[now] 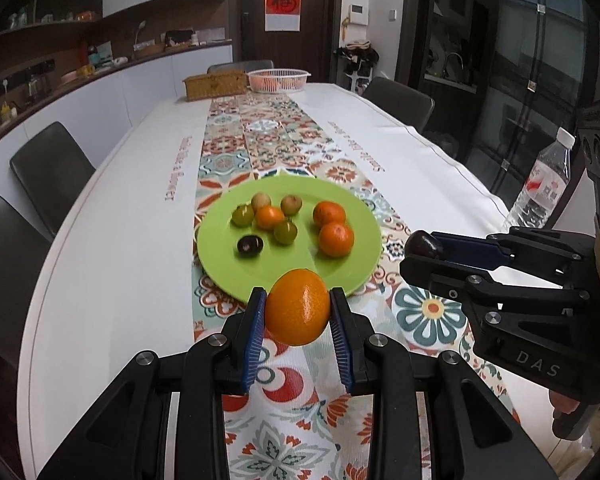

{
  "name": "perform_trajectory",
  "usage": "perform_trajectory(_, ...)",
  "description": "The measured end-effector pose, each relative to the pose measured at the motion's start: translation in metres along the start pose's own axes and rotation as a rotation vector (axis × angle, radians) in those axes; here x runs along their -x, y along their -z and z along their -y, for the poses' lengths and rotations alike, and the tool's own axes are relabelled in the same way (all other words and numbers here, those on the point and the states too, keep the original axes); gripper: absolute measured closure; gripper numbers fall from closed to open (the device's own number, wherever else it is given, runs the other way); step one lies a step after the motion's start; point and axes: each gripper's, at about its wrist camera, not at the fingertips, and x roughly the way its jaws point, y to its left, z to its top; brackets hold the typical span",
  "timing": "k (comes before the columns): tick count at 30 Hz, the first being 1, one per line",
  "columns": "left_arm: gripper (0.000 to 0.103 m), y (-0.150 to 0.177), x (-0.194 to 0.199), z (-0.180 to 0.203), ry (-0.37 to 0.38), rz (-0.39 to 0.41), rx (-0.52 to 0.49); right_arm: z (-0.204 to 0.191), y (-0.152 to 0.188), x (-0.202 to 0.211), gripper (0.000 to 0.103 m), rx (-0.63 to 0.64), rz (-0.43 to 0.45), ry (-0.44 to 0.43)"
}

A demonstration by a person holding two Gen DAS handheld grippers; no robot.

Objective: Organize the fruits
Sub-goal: 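Carry the orange tomato in the left tool over the plate while the right tool carries the plum, then open the left tool onto the plate while the right tool releases the plum there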

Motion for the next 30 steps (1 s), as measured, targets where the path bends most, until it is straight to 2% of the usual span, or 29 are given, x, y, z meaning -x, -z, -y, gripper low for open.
perform_trajectory(11,0.072,-0.020,-0.012,-0.003,-0.017,0.021,-0.002,0.012,-0.024,-0.010,0.075,0.001,0.025,0.005)
perform_trajectory(30,0.072,-0.028,-0.065,-0.035,0.054,0.009,-0.015,0.017,-0.034,-0.063,0.075,-0.027,-0.031,0.008)
